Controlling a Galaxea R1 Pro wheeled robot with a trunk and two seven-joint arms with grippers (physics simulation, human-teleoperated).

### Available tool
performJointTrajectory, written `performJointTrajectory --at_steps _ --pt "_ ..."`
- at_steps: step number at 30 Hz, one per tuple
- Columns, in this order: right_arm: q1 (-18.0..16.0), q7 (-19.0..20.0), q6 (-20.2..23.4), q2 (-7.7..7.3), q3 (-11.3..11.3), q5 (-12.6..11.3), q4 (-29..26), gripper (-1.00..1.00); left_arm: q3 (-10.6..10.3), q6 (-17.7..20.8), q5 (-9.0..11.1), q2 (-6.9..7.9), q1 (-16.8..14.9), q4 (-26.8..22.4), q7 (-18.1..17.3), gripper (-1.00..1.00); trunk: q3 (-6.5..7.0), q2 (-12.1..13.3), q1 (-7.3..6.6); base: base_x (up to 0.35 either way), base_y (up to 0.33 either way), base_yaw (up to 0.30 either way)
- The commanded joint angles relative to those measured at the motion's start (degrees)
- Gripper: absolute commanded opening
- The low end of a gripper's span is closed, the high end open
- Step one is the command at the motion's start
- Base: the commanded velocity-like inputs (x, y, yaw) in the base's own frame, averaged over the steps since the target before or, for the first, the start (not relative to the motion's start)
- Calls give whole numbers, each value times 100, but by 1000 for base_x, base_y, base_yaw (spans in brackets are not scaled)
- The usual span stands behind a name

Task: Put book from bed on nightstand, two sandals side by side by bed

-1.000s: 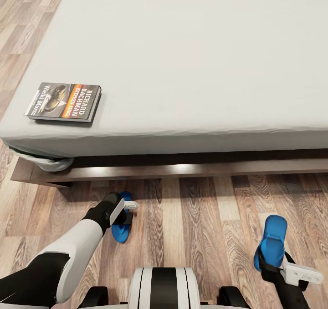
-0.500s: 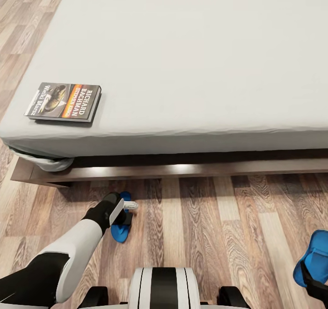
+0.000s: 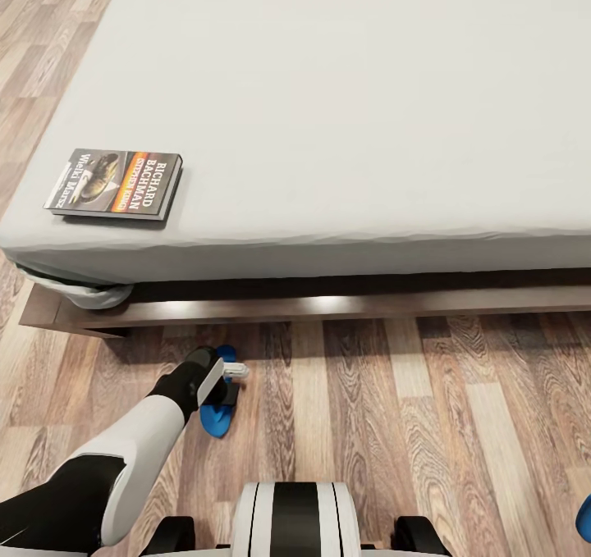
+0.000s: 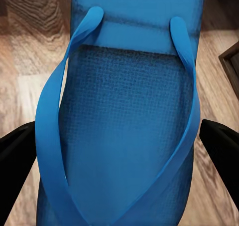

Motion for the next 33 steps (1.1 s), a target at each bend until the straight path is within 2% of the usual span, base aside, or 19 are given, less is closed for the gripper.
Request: performJointTrajectory --at_steps 1,4,20,28,29,33 --pt "3 50 -5 -1 -2 -62 0 -100 -19 22 28 -5 -1 -6 23 -100 -2 -1 0 0 0 0" --pt "3 54 -8 -1 -2 -62 0 -100 -17 22 34 -9 -1 -6 10 -100 -2 -1 0 0 0 0" --pt "3 55 -18 -7 -18 -53 -4 -100 22 88 19 16 -4 -14 5 -100 -357 -23 41 0 0 0" --pt "3 55 -18 -8 -19 -54 0 -100 21 70 19 16 -4 -35 6 -100 -357 -23 41 0 0 0" --pt "3 55 -18 -8 -19 -54 0 -100 21 65 19 17 -4 -37 6 100 -357 -23 41 0 0 0" --pt "3 55 -18 -7 -19 -58 0 -100 21 58 22 9 -2 -41 6 100 -357 -23 41 0 0 0"
